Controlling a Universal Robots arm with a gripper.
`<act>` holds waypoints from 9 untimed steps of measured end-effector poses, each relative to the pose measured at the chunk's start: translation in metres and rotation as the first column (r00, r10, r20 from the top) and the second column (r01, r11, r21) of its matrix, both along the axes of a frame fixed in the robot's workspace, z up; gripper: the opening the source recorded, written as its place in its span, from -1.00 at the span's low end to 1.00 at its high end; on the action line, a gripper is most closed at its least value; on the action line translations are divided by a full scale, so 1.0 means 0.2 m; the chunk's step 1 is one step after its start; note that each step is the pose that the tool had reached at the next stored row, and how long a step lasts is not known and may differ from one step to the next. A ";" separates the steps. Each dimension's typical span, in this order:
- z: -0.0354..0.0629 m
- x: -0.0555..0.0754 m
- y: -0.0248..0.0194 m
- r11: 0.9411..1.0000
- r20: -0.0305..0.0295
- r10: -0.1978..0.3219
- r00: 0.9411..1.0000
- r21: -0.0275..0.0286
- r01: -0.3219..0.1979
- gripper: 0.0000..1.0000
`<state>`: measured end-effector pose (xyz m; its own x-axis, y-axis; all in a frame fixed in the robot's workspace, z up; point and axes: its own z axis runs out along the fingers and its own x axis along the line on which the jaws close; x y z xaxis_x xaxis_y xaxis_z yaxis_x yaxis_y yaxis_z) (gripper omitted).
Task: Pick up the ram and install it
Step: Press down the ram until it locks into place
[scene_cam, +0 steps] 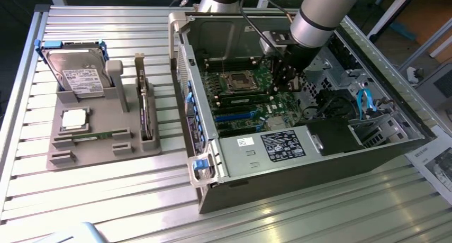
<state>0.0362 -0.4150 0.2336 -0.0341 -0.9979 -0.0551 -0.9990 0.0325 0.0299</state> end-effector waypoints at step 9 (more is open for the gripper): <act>-0.006 0.00 0.000 1.000 0.000 0.000 1.000 0.000 0.000 -0.80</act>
